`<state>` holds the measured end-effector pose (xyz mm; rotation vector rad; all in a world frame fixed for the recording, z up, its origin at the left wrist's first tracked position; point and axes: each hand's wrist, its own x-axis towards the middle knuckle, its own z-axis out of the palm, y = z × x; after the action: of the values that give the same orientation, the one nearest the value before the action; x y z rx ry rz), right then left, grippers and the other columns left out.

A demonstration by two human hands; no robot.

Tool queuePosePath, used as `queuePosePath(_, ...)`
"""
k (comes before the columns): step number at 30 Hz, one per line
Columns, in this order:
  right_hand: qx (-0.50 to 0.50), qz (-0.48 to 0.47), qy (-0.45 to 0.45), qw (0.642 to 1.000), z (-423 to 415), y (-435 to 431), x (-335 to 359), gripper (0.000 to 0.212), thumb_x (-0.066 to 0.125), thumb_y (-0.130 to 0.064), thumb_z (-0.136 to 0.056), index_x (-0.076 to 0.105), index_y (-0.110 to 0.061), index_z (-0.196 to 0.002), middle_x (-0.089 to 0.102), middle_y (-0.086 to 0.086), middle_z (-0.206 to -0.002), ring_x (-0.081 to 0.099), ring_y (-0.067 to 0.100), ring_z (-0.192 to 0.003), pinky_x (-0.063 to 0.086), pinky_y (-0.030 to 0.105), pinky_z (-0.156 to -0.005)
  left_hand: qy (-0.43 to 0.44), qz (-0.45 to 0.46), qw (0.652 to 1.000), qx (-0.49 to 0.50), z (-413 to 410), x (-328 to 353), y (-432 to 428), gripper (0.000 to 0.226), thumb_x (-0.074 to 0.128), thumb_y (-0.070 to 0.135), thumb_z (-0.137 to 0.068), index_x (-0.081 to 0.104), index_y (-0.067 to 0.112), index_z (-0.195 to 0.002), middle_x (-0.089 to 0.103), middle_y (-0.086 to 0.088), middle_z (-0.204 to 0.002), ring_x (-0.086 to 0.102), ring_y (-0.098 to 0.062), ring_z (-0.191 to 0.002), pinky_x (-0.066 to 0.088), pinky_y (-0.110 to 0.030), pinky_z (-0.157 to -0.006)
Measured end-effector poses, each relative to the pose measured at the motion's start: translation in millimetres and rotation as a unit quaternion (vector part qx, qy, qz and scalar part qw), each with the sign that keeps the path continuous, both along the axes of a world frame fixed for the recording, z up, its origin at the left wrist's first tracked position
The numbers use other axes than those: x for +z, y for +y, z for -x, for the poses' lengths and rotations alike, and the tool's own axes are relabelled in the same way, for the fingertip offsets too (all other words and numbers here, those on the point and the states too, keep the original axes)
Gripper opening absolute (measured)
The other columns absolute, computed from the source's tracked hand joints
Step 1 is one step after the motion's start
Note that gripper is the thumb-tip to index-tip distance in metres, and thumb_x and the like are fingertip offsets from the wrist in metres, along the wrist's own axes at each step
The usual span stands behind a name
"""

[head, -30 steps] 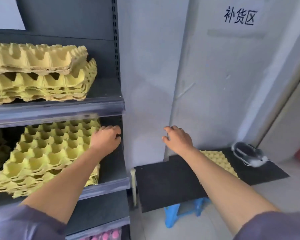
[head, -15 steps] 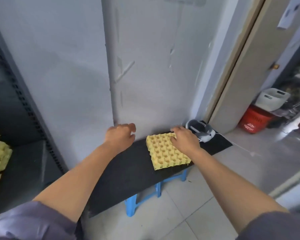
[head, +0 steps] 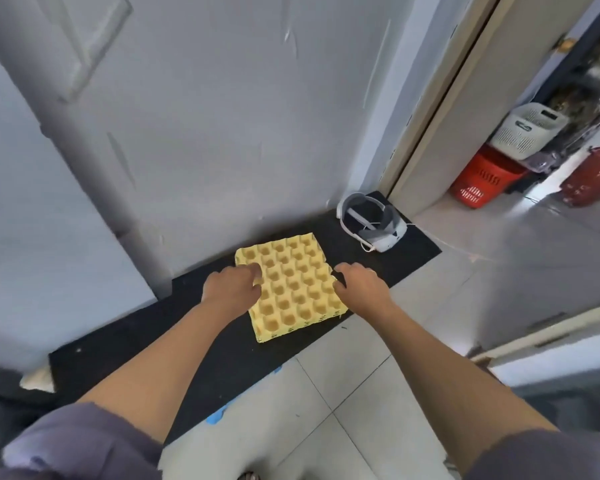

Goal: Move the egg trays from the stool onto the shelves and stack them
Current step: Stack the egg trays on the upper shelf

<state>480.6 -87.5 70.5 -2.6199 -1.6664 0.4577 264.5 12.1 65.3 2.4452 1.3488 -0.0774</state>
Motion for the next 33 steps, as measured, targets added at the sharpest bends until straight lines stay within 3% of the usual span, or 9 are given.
queuePosePath(6,-0.037,0.059,0.028,0.997,-64,32,-69,0.040,0.044,-0.031,-0.097,0.044,-0.018,-0.135,0.051,0.007,-0.128,0.049,0.028,-0.116,0.049,0.043,-0.089,0.017,0.080,0.992,0.095,-42,-82,26,0.043,0.043,0.027,-0.092,0.044,0.023,-0.135,0.055,-0.001,-0.127,0.052,-0.023,-0.115,0.046,-0.038,-0.090)
queuePosePath(16,-0.114,0.108,0.086,0.984,-102,76,-230,0.037,0.043,-0.026,-0.095,0.046,-0.010,-0.129,0.046,0.010,-0.128,0.048,0.032,-0.116,0.044,0.039,-0.084,0.014,0.173,0.953,0.249,-71,-244,42,0.037,0.053,0.020,-0.086,0.041,0.009,-0.120,0.040,-0.009,-0.126,0.043,-0.031,-0.114,0.039,-0.036,-0.074)
queuePosePath(19,-0.147,0.103,0.109,0.978,-103,85,-263,0.034,0.039,-0.023,-0.093,0.049,-0.010,-0.123,0.045,0.011,-0.124,0.051,0.033,-0.108,0.045,0.037,-0.080,-0.037,0.212,0.930,0.298,-70,-279,47,0.022,0.049,0.014,-0.086,0.047,0.004,-0.105,0.041,-0.012,-0.119,0.052,-0.032,-0.098,0.045,-0.036,-0.068)
queuePosePath(22,-0.187,0.108,0.109,0.970,-106,91,-277,0.035,0.039,-0.024,-0.095,0.049,-0.008,-0.124,0.038,0.012,-0.129,0.051,0.034,-0.108,0.043,0.036,-0.076,-0.080,0.210,0.920,0.320,-69,-298,50,0.008,0.048,0.011,-0.083,0.047,0.004,-0.085,0.046,-0.019,-0.113,0.050,-0.032,-0.081,0.040,-0.032,-0.059)
queuePosePath(24,-0.212,0.119,0.116,0.963,-110,95,-281,0.034,0.041,-0.025,-0.095,0.049,-0.008,-0.124,0.036,0.012,-0.133,0.050,0.033,-0.109,0.043,0.036,-0.078,-0.108,0.210,0.907,0.349,-71,-304,53,0.018,0.052,0.011,-0.082,0.050,0.000,-0.097,0.045,-0.021,-0.116,0.052,-0.036,-0.085,0.040,-0.033,-0.060)
queuePosePath(27,-0.230,0.136,0.127,0.955,-115,101,-286,0.038,0.044,-0.027,-0.095,0.046,-0.008,-0.127,0.033,0.013,-0.136,0.049,0.033,-0.111,0.044,0.036,-0.080,-0.137,0.244,0.864,0.418,-74,-305,55,0.050,0.060,0.015,-0.083,0.039,0.002,-0.127,0.036,-0.017,-0.128,0.051,-0.038,-0.104,0.048,-0.041,-0.078)
queuePosePath(29,-0.247,0.137,0.126,0.951,-114,102,-289,0.044,0.046,-0.030,-0.095,0.042,-0.008,-0.134,0.031,0.012,-0.139,0.046,0.033,-0.115,0.043,0.036,-0.080,-0.147,0.264,0.841,0.449,-73,-308,56,0.057,0.063,0.016,-0.081,0.035,0.001,-0.129,0.039,-0.018,-0.129,0.049,-0.039,-0.111,0.048,-0.044,-0.085)
queuePosePath(31,-0.276,0.131,0.115,0.945,-113,102,-291,0.047,0.047,-0.030,-0.095,0.038,-0.010,-0.137,0.029,0.012,-0.141,0.038,0.034,-0.123,0.041,0.040,-0.088,-0.150,0.277,0.835,0.451,-71,-311,60,0.052,0.062,0.012,-0.078,0.042,-0.005,-0.123,0.046,-0.025,-0.126,0.052,-0.045,-0.109,0.047,-0.038,-0.069)
queuePosePath(33,-0.298,0.120,0.126,0.938,-112,102,-291,0.046,0.049,-0.026,-0.094,0.038,-0.010,-0.135,0.031,0.013,-0.140,0.038,0.034,-0.124,0.042,0.041,-0.094,-0.157,0.288,0.827,0.457,-68,-313,63,0.049,0.059,0.008,-0.075,0.048,-0.012,-0.119,0.048,-0.032,-0.127,0.053,-0.048,-0.106,0.033,-0.028,-0.052)
